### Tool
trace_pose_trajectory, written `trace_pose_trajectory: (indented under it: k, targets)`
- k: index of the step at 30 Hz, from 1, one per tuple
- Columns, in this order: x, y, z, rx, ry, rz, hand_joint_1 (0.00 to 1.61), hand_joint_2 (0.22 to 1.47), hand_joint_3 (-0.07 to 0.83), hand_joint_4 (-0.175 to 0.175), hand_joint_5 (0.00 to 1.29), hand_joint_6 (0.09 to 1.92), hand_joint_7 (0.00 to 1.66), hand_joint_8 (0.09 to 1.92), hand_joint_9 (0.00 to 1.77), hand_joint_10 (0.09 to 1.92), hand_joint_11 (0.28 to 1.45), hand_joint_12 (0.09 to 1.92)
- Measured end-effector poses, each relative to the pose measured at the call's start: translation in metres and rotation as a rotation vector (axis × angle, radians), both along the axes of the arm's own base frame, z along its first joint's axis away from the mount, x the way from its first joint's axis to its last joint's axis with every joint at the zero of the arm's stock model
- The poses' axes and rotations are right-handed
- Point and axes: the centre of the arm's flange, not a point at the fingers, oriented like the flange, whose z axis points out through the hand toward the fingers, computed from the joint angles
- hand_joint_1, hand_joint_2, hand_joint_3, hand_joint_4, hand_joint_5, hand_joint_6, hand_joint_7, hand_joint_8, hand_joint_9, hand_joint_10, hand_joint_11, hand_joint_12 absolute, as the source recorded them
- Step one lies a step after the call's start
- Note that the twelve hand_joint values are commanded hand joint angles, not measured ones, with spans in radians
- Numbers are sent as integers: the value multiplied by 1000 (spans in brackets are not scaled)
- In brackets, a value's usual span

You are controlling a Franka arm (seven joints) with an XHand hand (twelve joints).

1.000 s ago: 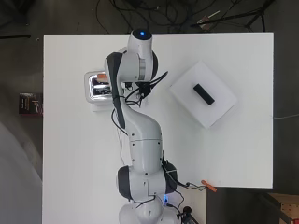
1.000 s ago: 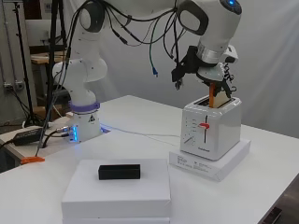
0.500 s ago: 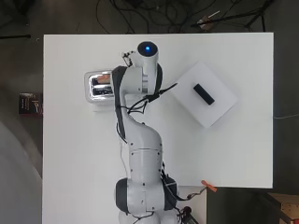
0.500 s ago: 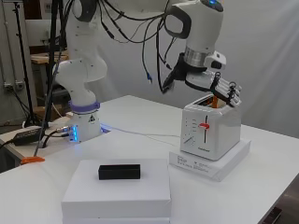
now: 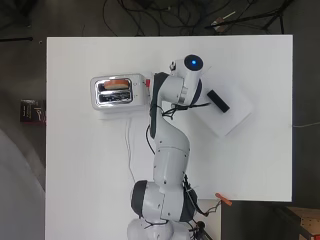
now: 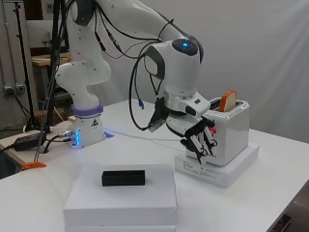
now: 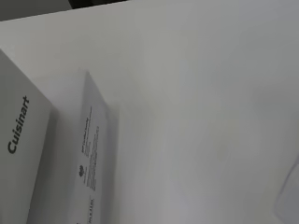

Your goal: Teleoperate dual arm-hand system to toast a bread

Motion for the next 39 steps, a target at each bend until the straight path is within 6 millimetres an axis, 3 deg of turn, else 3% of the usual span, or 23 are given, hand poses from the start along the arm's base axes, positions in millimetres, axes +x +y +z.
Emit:
trace_pose_trajectory:
  k: [1, 2, 4, 5, 7, 8, 10, 12, 15, 18, 19, 23, 25, 30, 34, 37, 39]
  targets:
    - [1, 1, -2, -2, 0, 5, 0, 1021, 0, 38, 812, 87, 1372, 1793, 1497, 1888, 774, 215]
    - [3, 2, -5, -7, 4, 13, 0, 1022, -1, 43, 835, 87, 1376, 1819, 1505, 1906, 755, 470]
    - [6, 4, -13, -12, 8, 40, 0, 1025, -1, 100, 978, 87, 1377, 1849, 1518, 1918, 682, 1185]
    - [7, 5, -14, -2, 6, 57, 0, 1024, -1, 124, 1039, 87, 1378, 1861, 1529, 1920, 696, 1453]
    - [9, 9, -11, 20, -3, 79, 0, 1023, 0, 140, 1085, 87, 1376, 1887, 1546, 1920, 777, 1765]
    - [9, 12, -11, 21, -7, 84, 0, 1023, 0, 127, 1066, 87, 1368, 1891, 1550, 1920, 813, 1841]
    - [8, 13, -12, 13, -11, 90, 0, 1023, 0, 23, 826, 87, 1329, 1886, 1554, 1920, 872, 1902]
    - [6, 15, -12, 23, -19, 112, 0, 1030, 3, -22, 729, 87, 1299, 1883, 1538, 1920, 898, 1917]
    - [3, 17, -15, 41, -17, 146, 0, 1052, 6, -23, 745, 87, 1296, 1898, 1527, 1920, 991, 1920]
    - [-2, 18, -23, 41, 6, 136, 15, 1081, 6, 16, 850, 87, 1328, 1920, 1550, 1920, 1102, 1920]
    - [-3, 18, -24, 42, 9, 137, 19, 1086, 5, 9, 836, 87, 1344, 1920, 1561, 1920, 1122, 1920]
    - [-4, 17, -47, 52, 8, 153, 37, 1076, -2, -95, 504, 87, 1321, 1920, 1581, 1920, 1163, 1920]
    - [-4, 15, -62, 72, 16, 162, 63, 1062, -4, -117, 432, 87, 1253, 1920, 1546, 1920, 1156, 1920]
    - [-14, 8, -100, 147, 102, 179, 122, 1066, 2, -134, 382, 87, 1168, 1920, 1463, 1920, 1080, 1920]
    - [-20, 5, -119, 161, 141, 167, 197, 1081, 3, -136, 382, 87, 1176, 1920, 1483, 1920, 1114, 1920]
    - [-16, 6, -128, 159, 159, 156, 340, 1106, 6, -125, 413, 87, 1210, 1920, 1516, 1920, 1151, 1920]
    - [-14, 6, -125, 155, 163, 147, 264, 1151, 19, -121, 423, 87, 1220, 1920, 1525, 1920, 1166, 1920]
